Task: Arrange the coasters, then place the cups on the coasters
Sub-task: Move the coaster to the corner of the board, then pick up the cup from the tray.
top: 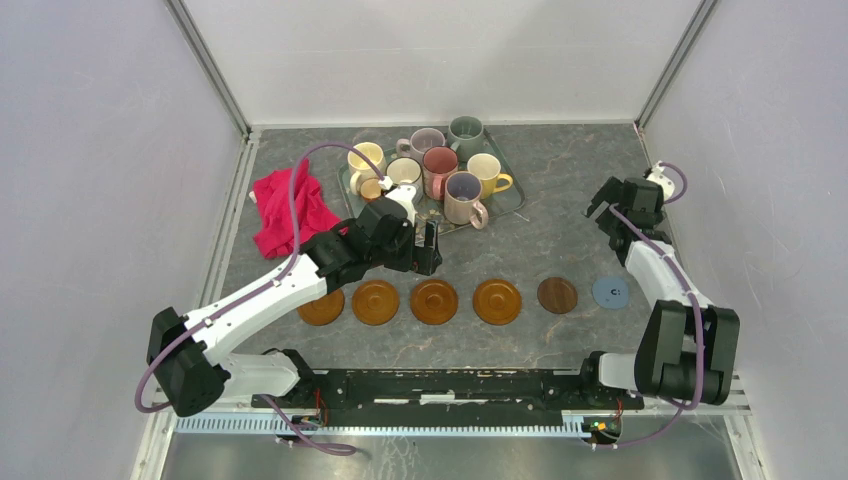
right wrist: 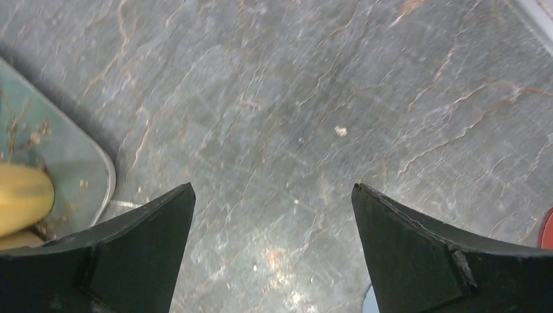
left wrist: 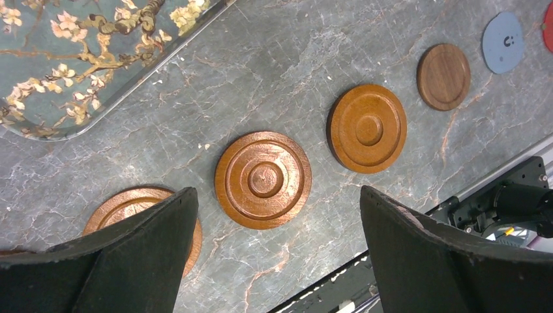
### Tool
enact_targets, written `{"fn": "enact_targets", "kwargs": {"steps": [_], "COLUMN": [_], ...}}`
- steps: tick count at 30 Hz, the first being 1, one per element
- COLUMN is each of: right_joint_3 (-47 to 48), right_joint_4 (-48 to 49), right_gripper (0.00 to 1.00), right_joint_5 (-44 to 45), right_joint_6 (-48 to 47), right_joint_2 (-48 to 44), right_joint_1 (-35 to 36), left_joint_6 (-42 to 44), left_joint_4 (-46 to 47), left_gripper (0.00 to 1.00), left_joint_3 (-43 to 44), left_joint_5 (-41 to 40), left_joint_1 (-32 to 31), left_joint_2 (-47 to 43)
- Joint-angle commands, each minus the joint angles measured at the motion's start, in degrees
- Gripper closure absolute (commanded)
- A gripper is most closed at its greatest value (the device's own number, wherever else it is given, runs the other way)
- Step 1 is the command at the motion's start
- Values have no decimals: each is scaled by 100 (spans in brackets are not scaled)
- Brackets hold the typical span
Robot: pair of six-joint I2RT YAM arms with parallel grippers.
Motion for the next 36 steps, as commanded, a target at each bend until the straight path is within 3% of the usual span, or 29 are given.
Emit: {"fn": "enact_targets", "kwargs": {"steps": [1, 10, 26, 36], "right_joint_3": [-280, -391, -285, -441], "right_joint_4": [-205, -578, -1025, -932], "right_gripper": [2, 2, 2, 2], "right_joint_5": [-114, -339, -508, -724], "right_joint_6": [-370, -630, -1048, -1169], "right_joint_2": [-546, -1310, -1812, -1952], "right_joint_1": [370, 1084, 2770, 3228], "left_joint_6": [-268, -321, -496, -1076], "left_joint_4": [397, 435, 347, 214], "left_gripper": [0, 0, 0, 0], "left_joint_3": [-163, -399, -849, -1060], "left_joint_5": [-274, -511, -1127, -1562], "left_joint_1": [0, 0, 0, 0], "left_joint_2": [-326, -705, -1387, -1423]}}
